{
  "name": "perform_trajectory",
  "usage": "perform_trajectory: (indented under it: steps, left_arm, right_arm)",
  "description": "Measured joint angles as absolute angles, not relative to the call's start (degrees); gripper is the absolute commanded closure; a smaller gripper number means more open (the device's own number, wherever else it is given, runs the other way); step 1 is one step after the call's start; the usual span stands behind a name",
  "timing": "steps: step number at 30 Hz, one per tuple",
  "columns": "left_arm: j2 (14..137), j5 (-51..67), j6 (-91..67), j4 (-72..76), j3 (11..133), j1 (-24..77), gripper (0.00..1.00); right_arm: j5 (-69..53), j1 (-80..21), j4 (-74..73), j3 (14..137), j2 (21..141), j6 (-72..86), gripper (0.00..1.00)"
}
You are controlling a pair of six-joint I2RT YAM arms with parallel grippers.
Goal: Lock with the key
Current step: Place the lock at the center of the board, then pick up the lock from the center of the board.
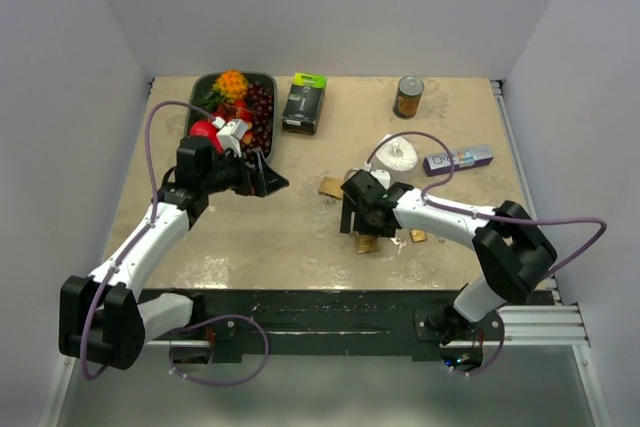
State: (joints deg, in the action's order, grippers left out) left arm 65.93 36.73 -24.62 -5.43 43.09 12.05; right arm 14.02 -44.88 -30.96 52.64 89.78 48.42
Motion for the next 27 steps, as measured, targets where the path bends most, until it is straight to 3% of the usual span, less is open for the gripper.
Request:
perform_trajectory:
  steps: [12,27]
  left_arm:
    - [65.93,32.99,-22.70,-6.17,46.98,11.70,0.01]
    - [66.02,32.14,-22.92,-6.17,48.27,5.58,0.01]
  right_arm:
    - [18.83,-44.88,-29.80,67.44,90.17,38.72,0.13]
    - [23.57,-44.88,-29.58,81.52,110.85,38.13,0.04]
